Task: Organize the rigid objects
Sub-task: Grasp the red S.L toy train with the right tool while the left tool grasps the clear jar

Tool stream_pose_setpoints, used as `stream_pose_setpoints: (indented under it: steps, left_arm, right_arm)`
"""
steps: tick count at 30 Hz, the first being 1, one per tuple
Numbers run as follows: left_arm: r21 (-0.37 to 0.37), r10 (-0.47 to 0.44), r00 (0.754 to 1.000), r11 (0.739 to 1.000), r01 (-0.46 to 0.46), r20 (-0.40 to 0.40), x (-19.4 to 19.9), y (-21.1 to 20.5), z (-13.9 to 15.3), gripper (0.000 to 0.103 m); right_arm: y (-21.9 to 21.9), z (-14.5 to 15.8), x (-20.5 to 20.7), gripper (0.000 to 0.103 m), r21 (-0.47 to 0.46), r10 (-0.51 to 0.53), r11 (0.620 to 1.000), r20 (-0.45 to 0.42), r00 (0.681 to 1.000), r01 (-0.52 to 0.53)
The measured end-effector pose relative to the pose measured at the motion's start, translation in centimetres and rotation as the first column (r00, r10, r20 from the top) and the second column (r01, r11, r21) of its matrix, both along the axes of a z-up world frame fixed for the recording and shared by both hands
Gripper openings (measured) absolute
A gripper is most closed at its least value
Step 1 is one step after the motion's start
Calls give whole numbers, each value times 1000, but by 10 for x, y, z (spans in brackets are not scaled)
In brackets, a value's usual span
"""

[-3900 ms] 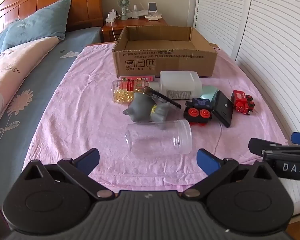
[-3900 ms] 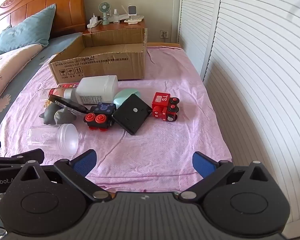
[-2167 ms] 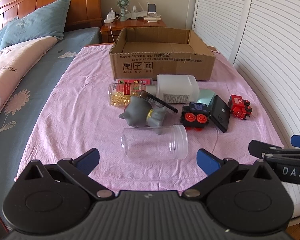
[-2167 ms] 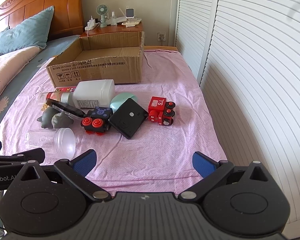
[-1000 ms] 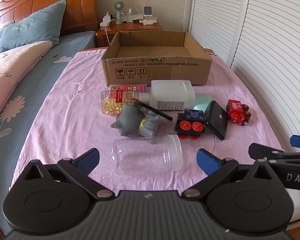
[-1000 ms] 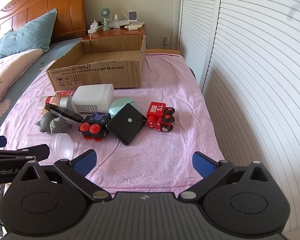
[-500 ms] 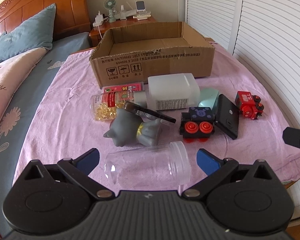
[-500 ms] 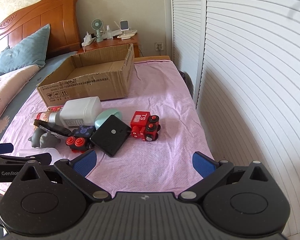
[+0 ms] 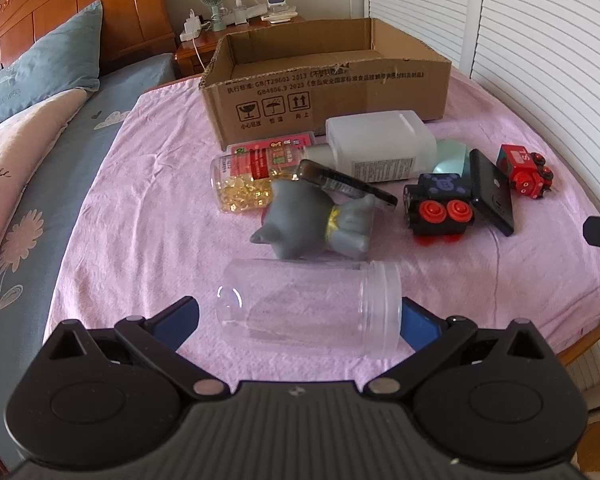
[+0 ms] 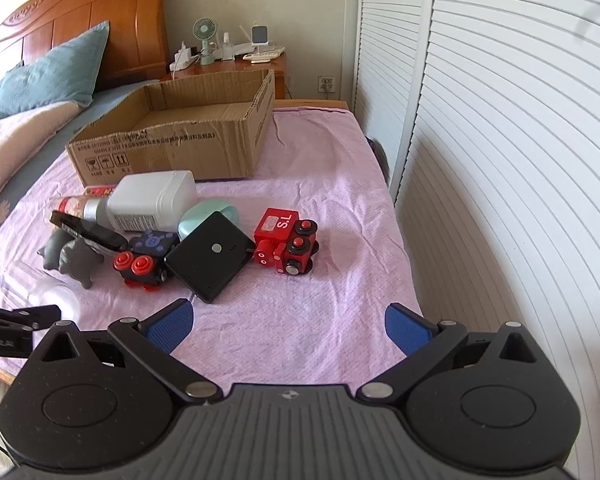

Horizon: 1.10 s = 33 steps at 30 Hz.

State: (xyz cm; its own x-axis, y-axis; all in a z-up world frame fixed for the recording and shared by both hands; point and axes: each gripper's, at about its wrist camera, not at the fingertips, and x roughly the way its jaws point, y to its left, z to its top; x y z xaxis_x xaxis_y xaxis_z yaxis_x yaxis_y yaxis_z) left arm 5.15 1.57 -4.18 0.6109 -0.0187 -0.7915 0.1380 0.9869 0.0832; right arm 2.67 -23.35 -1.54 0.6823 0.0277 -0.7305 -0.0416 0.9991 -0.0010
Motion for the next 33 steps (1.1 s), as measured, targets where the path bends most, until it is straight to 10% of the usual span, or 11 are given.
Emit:
stream_pose_setpoints:
  steps: [11, 33]
  left_arm:
    - [-124, 27, 999, 992, -31, -35, 13, 20, -22, 102]
    - [-101, -18, 999, 995, 15, -27, 23, 19, -28, 103]
  right_arm:
    - [-2, -16, 28, 103, -39, -25, 999, -22, 999, 24]
    - [-9, -50, 101, 103, -65, -150, 987, -13, 989, 149]
